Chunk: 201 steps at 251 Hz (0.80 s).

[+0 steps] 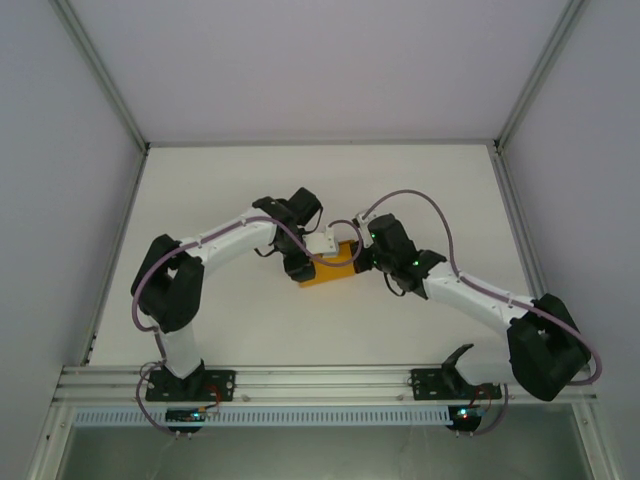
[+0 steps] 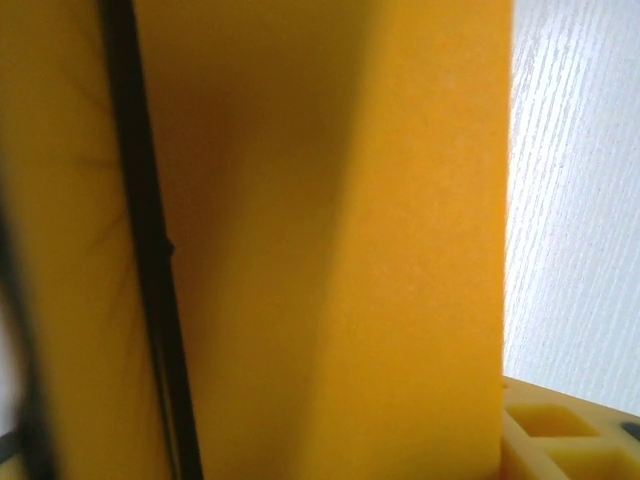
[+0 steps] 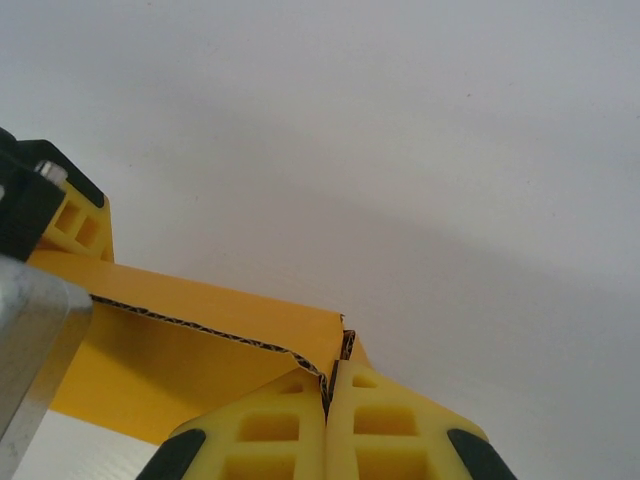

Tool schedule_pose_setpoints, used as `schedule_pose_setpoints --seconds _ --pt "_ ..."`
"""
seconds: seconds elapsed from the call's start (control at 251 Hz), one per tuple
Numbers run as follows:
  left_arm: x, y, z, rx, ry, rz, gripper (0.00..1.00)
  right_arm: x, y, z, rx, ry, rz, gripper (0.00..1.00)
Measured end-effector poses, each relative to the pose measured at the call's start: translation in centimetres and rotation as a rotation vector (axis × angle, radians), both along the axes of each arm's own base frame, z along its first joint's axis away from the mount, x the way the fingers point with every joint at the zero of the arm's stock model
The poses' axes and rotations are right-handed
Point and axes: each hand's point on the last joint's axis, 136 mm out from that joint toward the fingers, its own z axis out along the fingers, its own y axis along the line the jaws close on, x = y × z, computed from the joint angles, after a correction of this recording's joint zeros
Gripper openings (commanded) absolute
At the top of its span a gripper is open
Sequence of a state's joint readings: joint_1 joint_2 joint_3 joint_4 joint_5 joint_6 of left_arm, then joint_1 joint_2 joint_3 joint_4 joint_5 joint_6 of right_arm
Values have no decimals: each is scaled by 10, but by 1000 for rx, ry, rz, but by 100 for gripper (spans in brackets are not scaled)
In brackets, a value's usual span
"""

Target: Assemble paper box

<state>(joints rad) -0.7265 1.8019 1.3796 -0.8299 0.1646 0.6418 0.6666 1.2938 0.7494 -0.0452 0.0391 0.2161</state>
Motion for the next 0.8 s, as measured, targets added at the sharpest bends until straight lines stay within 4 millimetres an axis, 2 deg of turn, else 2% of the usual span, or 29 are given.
schedule_pose_setpoints --seconds 0.152,0.176,0.188,0.435,0.635,0.726,0.802 --pt "3 -3 6 -24 -21 13 84 0 0 0 -17 -13 -15 0" --pt "4 -4 8 -32 -28 11 98 0 0 -1 -21 -15 -17 0" --pt "4 -5 9 -37 -29 17 100 0 0 -1 -24 -17 -19 0" --pt "2 -1 34 -121 -114 65 100 -4 2 0 -47 -18 -44 0" --pt "8 27 60 -190 -246 286 100 -2 3 0 -57 16 -85 0" --pt "7 42 73 -243 -278 418 95 0 4 1 -60 35 -99 0" --pt "5 48 82 -292 -291 496 78 1 4 0 -62 49 -110 0"
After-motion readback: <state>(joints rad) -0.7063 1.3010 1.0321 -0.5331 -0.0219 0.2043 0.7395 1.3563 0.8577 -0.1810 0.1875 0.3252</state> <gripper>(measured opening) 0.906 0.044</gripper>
